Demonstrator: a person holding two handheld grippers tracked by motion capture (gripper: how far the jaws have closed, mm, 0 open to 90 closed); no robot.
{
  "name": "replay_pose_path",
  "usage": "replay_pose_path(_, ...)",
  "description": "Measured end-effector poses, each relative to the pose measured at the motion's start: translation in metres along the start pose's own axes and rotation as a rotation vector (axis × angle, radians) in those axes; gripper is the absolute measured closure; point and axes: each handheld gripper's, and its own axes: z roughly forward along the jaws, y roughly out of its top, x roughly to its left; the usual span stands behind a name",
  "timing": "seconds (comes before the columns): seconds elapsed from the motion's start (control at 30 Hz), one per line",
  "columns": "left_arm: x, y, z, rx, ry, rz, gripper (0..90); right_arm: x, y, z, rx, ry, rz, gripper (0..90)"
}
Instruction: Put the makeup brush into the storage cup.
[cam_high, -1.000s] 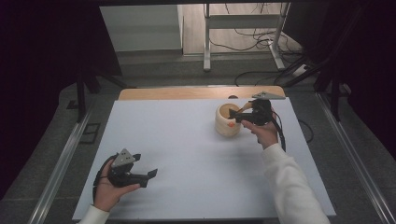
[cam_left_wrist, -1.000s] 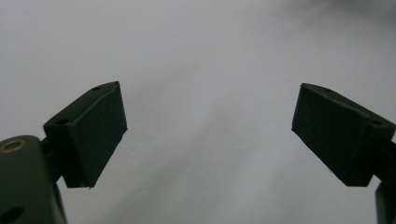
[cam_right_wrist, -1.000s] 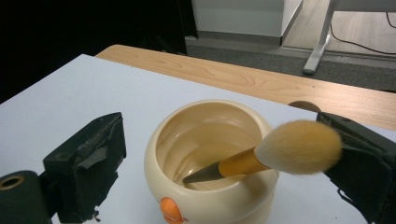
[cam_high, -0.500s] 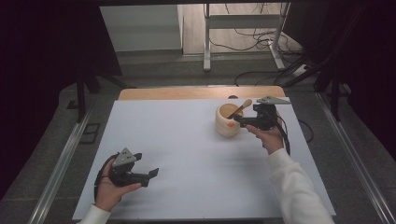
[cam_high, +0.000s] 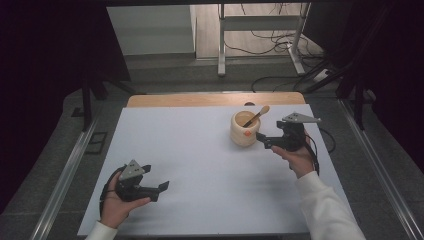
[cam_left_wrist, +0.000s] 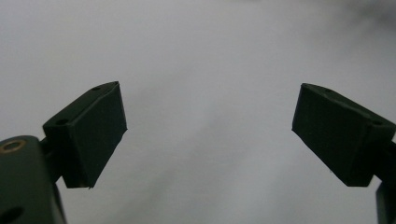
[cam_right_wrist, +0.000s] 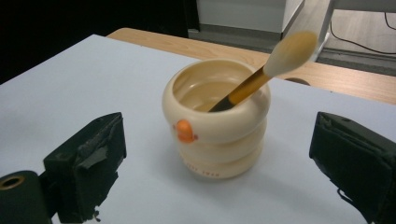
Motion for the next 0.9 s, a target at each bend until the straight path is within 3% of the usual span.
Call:
replay_pose_path(0.4,0.001,-0.001,0.001,0.000,0.003,-0.001,10.6,0.009,-0.037,-0.021,0.052,0.066,-0.031,5.2)
replay_pose_path(0.57,0.002,-0.001,0.002,-0.007,0.015,-0.005,10.7,0.011,-0.054,-0.031,0.057,0.070,-0.023,6.2)
replay_pose_path(0.77,0.002,-0.002,0.004,0.005,0.009,0.001,10.6,0.015,-0.080,-0.043,0.075,0.114,-0.023,6.5)
replay_pose_path(0.9,0.000,-0.003,0.005,0.012,0.009,0.005,10.5,0.015,-0.092,-0.052,0.092,0.105,-0.028,6.5)
